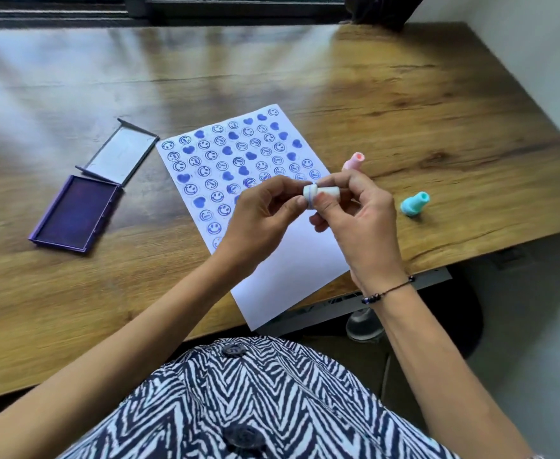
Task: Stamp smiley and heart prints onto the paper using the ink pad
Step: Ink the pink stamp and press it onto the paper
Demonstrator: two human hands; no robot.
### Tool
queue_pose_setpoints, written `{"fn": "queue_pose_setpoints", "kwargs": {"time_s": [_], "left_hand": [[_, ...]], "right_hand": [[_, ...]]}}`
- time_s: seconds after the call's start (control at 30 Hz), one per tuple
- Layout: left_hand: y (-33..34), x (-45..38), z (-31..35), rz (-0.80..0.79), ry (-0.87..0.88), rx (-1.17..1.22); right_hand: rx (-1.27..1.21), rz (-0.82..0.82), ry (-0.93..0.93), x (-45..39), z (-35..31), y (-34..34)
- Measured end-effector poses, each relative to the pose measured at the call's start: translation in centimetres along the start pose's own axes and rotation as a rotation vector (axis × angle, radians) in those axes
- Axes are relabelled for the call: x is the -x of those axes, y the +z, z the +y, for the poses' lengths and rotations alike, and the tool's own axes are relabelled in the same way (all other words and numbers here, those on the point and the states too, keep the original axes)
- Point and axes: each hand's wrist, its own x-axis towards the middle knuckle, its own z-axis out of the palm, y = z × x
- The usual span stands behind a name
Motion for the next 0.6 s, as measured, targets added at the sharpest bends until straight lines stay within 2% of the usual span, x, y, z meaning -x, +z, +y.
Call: {"fn": "queue_pose_setpoints", "kwargs": {"time_s": [0.1,0.17,0.2,0.27,0.33,0.4,0.5,0.6], "left_hand": [[1.1,-1.2,-0.1,-0.028,0.016,-0.109],[2.1,-2.4,-0.2,-0.063,0.015,-0.18],[2.8,-2.9,-0.2,-0.066,0.009,-0.207],[3.9,-3.9,-0.2,-0.042,-0.015,-0.223],[4.5,-4.6,-0.3,-0.018,-0.045,-0.225],[4.5,-4.9,-0.5,-0.009,-0.078,-0.222],[4.0,-4.8,-0.7,0.007,-0.108,-0.204],[3.5,-4.7,-1.0,0.024,-0.124,-0.205]], "right_hand": [[0.019,0.056,0.024,-0.6,0.5,-0.8],[0.115,0.094,0.01,-1.7,0.9,-1.8],[0.225,0.117,-0.027,-2.5,1.1,-2.4],[0.598,0.157,-0.12,-4.3,1.6,-3.7],[1.006,0.126,-0.149,-5.9,2.3,-4.7],[1.255,0.086,-0.163,-6.9,2.9,-5.2],[1.405,0.048,-0.185,-7.6,3.5,-5.4],[1.425,0.004,-0.122,-8.3,3.2,-5.7]]}}
